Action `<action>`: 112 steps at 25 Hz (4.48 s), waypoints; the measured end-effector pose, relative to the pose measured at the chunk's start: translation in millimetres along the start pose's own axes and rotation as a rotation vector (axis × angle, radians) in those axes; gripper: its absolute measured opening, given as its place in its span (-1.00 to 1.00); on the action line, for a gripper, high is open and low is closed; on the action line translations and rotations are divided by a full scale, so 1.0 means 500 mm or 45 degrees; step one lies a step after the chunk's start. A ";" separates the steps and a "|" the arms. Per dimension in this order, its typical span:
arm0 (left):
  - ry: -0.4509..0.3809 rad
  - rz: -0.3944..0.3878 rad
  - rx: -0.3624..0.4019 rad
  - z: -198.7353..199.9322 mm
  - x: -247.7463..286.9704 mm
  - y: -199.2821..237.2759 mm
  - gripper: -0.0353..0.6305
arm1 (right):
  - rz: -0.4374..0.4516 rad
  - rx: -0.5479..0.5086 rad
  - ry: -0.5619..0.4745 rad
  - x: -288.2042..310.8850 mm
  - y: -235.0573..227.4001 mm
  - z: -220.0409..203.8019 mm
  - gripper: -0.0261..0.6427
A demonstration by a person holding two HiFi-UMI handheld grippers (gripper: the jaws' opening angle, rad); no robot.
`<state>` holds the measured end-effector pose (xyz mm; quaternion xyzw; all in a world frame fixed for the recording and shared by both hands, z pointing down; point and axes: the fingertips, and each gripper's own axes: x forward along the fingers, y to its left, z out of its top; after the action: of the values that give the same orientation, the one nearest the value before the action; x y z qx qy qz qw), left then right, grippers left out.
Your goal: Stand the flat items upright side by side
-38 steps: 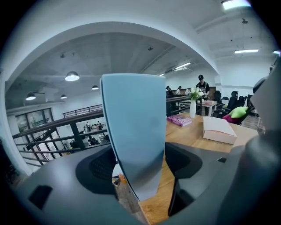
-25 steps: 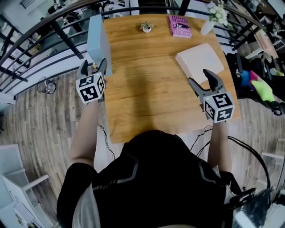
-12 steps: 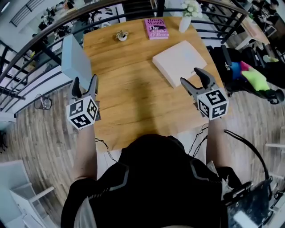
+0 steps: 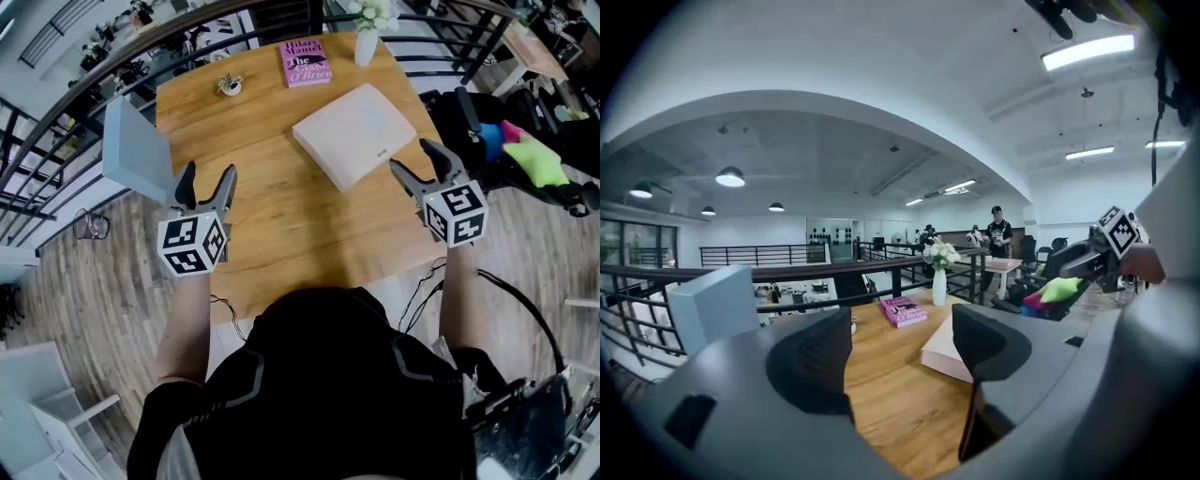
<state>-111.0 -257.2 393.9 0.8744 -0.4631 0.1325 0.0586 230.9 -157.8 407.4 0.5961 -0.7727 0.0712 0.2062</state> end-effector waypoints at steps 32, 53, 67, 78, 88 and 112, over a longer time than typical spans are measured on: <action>0.764 -0.323 0.122 -0.438 0.335 -0.461 0.16 | 0.328 -0.091 0.451 0.300 -0.347 -0.473 0.23; 0.906 -0.348 0.049 -0.502 0.402 -0.509 0.16 | 0.708 -0.375 0.682 0.418 -0.330 -0.570 0.15; 0.945 -0.296 0.139 -0.528 0.385 -0.483 0.08 | 0.602 -0.461 0.625 0.350 -0.303 -0.482 0.10; 0.995 -0.360 0.156 -0.559 0.354 -0.465 0.02 | 0.446 -0.748 0.517 0.265 -0.242 -0.303 0.06; 1.091 -0.503 0.183 -0.580 0.323 -0.461 -0.06 | 0.391 -0.977 0.465 0.215 -0.153 -0.172 0.04; 1.171 -0.726 0.465 -0.591 0.293 -0.491 -0.01 | 0.410 -1.707 0.323 0.195 0.034 -0.006 -0.08</action>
<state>117.5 -168.4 723.9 0.8131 -0.1051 0.5563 0.1356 195.7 -238.8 451.8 0.2054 -0.6987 -0.3222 0.6049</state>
